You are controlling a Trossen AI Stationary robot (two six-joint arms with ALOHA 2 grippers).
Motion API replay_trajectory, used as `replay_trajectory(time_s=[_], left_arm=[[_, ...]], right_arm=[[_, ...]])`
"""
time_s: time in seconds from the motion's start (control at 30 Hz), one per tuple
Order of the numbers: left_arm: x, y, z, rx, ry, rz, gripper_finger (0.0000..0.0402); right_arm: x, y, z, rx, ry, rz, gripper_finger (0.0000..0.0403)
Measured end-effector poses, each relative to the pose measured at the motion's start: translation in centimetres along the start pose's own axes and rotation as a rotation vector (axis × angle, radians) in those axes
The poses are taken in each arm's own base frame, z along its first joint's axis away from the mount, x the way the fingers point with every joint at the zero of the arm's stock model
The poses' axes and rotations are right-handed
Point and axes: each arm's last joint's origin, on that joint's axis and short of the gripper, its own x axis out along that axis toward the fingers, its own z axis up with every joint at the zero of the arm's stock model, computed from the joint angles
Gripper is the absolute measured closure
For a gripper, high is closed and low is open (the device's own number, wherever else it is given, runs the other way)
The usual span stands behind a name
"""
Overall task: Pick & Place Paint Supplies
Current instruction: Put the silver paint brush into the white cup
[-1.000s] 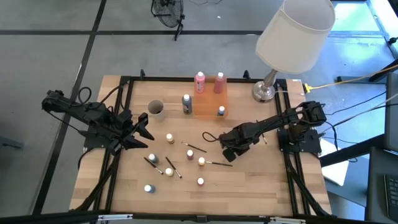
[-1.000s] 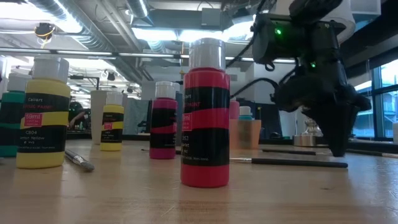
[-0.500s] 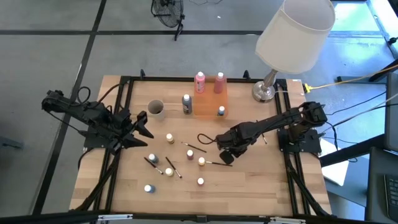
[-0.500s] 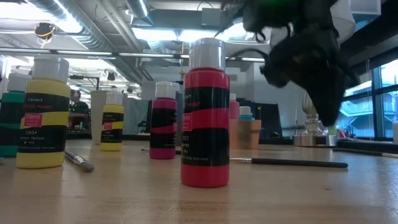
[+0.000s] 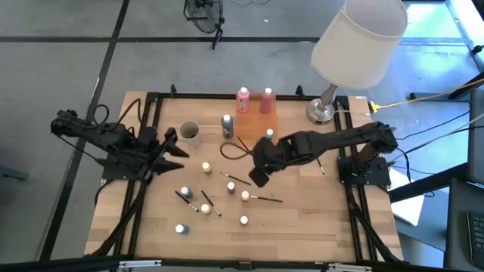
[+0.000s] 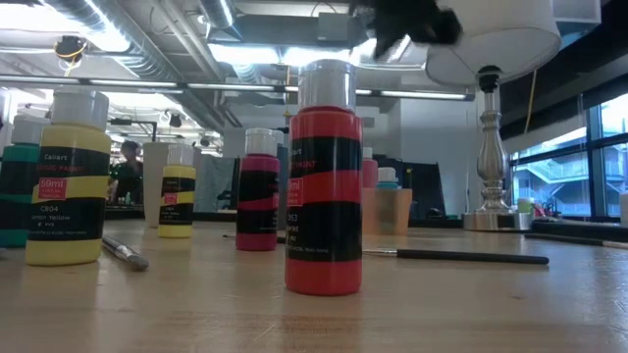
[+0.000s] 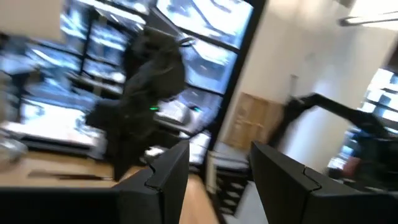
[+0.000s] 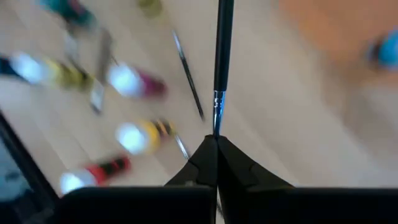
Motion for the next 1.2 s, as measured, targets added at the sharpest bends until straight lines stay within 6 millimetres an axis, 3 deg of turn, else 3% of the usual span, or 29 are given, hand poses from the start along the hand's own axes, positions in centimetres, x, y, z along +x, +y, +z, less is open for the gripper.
replay_trajectory(time_s=[0.13,0.27,0.57,0.83,1.0,1.2], left_arm=[[0.0,0.2,0.5,0.051,-0.067,0.092,0.0235],[-0.1,0.2,1.3,0.054,-0.165,0.165,0.0235],[0.4,0.4,2.3,0.026,-0.334,0.332,0.0235],[0.1,-0.2,2.6,0.356,-0.262,0.312,0.0235],[0.1,-1.2,4.6,0.502,-0.060,0.366,0.0235],[1.5,-2.8,7.5,0.784,0.203,0.430,0.0235]], right_arm=[[-3.3,0.9,1.9,-0.046,-0.171,0.031,0.0403],[-5.3,1.5,3.1,-0.093,-0.310,0.057,0.0403],[-7.2,3.0,6.2,-0.207,-0.576,0.257,0.0403],[-7.1,2.9,6.6,-0.187,-0.489,0.408,0.0403],[-6.8,3.0,6.7,-0.172,-0.437,0.470,0.0403],[-6.8,2.9,6.7,-0.144,-0.386,0.529,0.0403]])
